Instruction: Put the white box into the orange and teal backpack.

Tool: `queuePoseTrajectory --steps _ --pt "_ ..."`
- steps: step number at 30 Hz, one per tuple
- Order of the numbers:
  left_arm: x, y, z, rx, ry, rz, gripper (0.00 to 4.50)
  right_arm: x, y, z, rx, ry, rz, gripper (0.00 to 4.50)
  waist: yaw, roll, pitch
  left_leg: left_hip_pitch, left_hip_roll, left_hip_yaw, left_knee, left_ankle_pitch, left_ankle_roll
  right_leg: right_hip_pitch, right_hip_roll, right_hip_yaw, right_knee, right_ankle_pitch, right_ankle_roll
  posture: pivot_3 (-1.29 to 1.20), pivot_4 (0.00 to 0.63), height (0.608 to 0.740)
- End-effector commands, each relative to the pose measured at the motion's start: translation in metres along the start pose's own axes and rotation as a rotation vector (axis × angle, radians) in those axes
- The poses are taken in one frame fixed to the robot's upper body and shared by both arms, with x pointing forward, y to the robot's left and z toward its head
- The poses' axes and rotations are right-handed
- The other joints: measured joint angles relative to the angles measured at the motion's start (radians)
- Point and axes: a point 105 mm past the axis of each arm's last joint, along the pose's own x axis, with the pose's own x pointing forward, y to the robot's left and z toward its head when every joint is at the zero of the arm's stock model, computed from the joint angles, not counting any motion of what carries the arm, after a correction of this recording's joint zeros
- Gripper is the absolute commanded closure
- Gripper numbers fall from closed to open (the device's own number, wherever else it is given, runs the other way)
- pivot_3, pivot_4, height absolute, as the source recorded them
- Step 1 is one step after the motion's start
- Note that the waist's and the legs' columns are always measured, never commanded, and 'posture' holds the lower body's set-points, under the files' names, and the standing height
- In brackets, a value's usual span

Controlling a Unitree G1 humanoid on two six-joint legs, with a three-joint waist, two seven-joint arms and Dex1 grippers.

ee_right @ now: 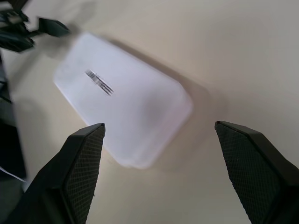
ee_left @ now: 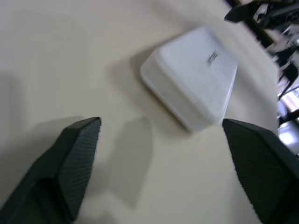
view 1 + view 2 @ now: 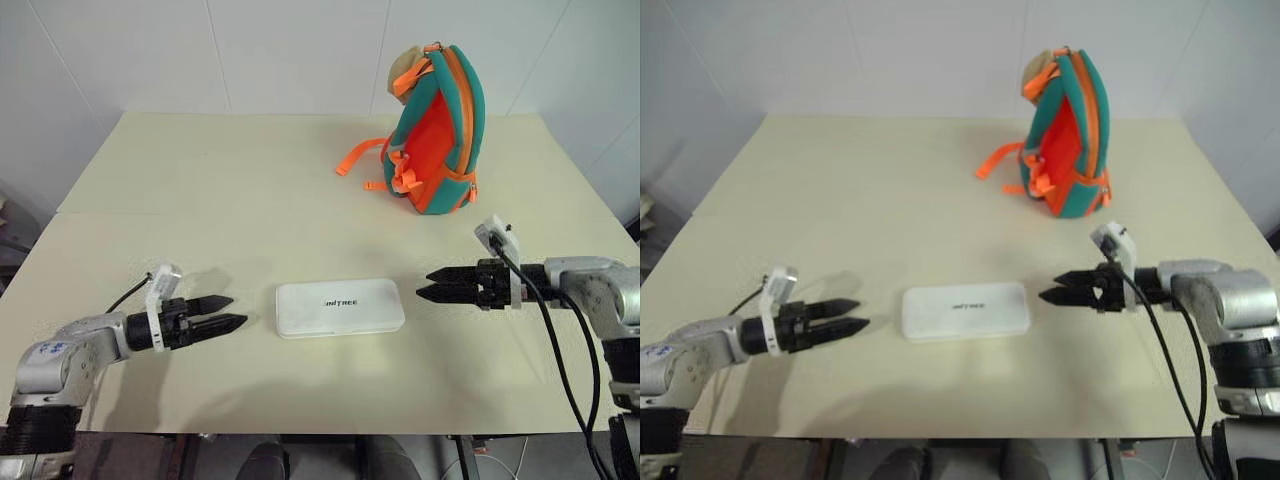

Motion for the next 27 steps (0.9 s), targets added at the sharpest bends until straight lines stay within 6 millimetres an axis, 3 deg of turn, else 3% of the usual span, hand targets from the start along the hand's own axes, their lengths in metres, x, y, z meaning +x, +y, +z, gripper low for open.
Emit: queuePoseTrajectory --steps 1,11,27 --pt "0.016 -0.012 0.001 -0.09 0.029 -0.037 0.06 0.01 0.011 0.003 0.041 0.031 0.03 0.0 0.0 0.0 0.0 0.0 0.0 0.0 0.0 0.0 0.0 0.0 0.0 0.0 0.0 0.0 0.0 0.0 0.15 0.74" --pt "0.042 -0.014 -0.02 -0.184 0.159 -0.018 0.06 0.028 0.01 -0.005 0.064 0.099 0.025 0.0 0.0 0.0 0.0 -0.002 -0.001 0.001 0.0 0.001 -0.004 -0.001 0.0 0.0 -0.001 0.0 0.001 0.0 0.15 0.74" --pt "0.074 -0.02 -0.024 -0.22 0.129 -0.062 0.06 0.038 0.024 -0.013 0.055 0.138 0.09 0.0 0.006 0.0 0.0 -0.001 -0.002 0.002 0.002 0.001 -0.004 0.001 -0.001 0.001 -0.002 0.001 0.002 0.0 0.15 0.74"
